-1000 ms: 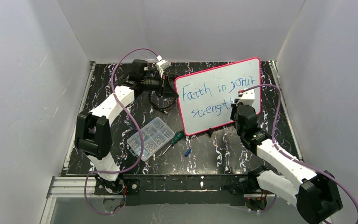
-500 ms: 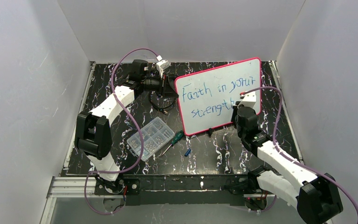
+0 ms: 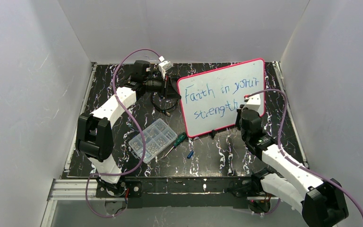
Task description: Write a sentence on the whiteboard
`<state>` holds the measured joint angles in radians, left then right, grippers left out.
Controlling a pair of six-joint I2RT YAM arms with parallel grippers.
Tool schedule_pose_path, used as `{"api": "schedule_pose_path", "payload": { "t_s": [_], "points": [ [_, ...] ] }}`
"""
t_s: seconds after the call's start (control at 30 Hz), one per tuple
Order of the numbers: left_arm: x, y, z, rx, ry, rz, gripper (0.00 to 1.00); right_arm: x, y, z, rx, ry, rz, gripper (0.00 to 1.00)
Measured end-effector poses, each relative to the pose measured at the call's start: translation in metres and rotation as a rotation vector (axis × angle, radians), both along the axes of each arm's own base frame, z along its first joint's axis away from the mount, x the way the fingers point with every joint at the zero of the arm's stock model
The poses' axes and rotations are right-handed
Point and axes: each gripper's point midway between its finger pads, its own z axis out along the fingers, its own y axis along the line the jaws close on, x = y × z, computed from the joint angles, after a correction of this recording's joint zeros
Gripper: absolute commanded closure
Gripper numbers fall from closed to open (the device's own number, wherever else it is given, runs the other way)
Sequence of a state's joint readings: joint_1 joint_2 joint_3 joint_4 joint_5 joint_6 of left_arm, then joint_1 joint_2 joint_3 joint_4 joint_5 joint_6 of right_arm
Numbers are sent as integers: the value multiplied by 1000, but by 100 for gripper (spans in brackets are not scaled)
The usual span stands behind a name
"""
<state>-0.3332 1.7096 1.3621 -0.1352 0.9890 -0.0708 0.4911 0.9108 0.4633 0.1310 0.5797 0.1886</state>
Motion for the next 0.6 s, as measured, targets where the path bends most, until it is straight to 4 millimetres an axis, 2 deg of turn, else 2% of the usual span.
{"api": "schedule_pose_path", "payload": {
  "t_s": [0.2, 0.6],
  "points": [
    [0, 0, 0, 0, 0, 0, 100, -4, -11, 6, -14, -15, -45, 99],
    [0, 0, 0, 0, 0, 0, 100, 4, -9, -8, -47, 16, -46, 99]
  ]
}}
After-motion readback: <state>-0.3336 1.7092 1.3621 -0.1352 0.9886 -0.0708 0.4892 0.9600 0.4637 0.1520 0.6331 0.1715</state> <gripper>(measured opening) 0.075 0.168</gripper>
